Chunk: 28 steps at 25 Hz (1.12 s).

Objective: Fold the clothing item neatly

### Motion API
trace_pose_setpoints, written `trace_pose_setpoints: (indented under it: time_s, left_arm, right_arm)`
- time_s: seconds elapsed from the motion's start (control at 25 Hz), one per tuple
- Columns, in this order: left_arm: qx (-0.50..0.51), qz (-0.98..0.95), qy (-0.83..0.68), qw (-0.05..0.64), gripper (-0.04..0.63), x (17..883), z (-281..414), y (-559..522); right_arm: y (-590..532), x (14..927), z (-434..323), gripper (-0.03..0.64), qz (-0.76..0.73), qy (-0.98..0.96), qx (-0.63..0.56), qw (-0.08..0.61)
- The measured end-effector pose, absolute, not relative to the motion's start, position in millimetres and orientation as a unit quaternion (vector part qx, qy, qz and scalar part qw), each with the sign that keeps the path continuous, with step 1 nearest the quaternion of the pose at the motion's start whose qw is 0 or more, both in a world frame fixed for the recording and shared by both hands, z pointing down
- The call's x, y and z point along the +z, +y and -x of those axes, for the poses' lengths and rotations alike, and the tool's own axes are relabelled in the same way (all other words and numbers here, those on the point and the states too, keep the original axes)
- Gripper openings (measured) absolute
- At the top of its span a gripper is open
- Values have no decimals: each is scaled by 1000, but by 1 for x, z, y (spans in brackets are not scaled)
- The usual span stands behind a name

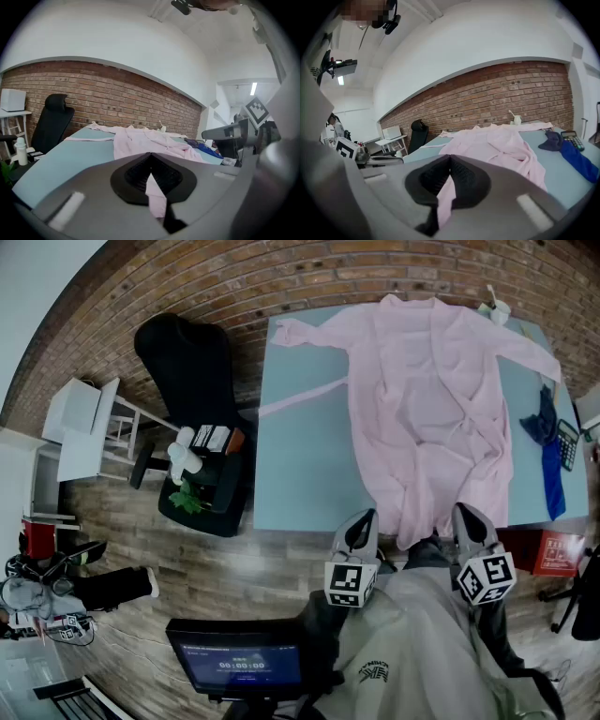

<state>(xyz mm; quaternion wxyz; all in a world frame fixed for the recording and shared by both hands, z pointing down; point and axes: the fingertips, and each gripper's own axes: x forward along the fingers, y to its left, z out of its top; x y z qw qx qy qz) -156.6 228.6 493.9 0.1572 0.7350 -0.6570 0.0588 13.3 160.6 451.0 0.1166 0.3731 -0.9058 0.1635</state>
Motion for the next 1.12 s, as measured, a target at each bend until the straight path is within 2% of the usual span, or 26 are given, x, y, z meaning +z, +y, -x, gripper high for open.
trace_pose_setpoints:
  time_s: [0.24,0.56,0.76,0.92,1.12]
  left_arm:
    - [57,-732,-662,151,9,491,161,227]
    - [59,-748,-644,150,9,490,153,217]
    - [49,-750,-639,164,8,496,166,216]
    - [51,-749,-639,169,9,493,151,194]
    - [54,-752,-635,168,8,490,126,144]
  right_arm:
    - [159,452,-9,2,-368,-909,159,117]
    - [149,442,-29,2,-414,-888,192,60]
    - [134,445,-44,2,-453,-870,179,78]
    - [90,432,-89,2,-478,-861,151,86]
    - [10,417,-148,2,-524,-844,61,102]
